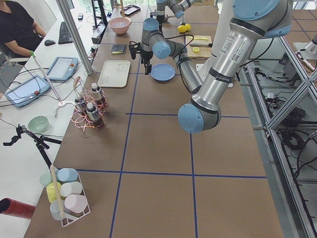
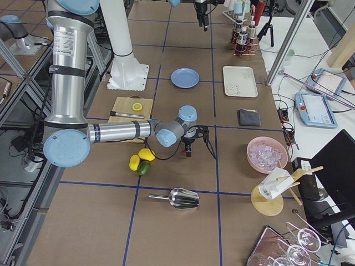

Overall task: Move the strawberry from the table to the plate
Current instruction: 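Grasp the red strawberry with the right gripper and lift it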

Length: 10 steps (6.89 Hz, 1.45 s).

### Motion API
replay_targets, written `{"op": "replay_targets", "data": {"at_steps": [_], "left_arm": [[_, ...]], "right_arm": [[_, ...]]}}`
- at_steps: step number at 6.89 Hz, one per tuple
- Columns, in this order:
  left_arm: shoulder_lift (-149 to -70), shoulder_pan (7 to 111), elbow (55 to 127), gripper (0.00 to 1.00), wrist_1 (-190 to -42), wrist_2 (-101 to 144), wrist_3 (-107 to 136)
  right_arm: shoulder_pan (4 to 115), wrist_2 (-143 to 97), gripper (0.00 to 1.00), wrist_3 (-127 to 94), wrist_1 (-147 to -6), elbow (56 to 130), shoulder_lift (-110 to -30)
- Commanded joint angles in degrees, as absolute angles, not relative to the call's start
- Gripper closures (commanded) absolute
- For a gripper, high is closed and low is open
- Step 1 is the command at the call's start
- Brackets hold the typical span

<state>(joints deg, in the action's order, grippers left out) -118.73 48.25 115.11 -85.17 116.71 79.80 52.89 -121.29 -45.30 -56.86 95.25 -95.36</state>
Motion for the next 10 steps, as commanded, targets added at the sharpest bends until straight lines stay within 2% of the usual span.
{"op": "replay_targets", "data": {"at_steps": [1,7,8,9,10], "left_arm": [[-118.83,48.25,115.14,0.0,-85.25,116.72,79.8],[-118.92,48.25,115.14,0.0,-85.25,117.07,79.8],[-118.92,48.25,115.14,0.0,-85.25,117.07,79.8],[-118.92,48.25,115.14,0.0,-85.25,117.07,79.8],[-118.92,48.25,115.05,0.0,-85.34,117.07,79.8]], "right_arm": [[52.56,-121.38,0.41,-45.26,-56.95,94.66,-95.36],[52.12,-121.46,0.42,-45.18,-56.95,94.57,-95.71],[52.12,-121.46,0.58,-45.18,-56.95,94.66,-95.63],[52.12,-121.46,0.85,-45.18,-56.95,94.75,-95.54],[52.21,-121.46,1.0,-45.18,-56.87,95.01,-95.36]]}}
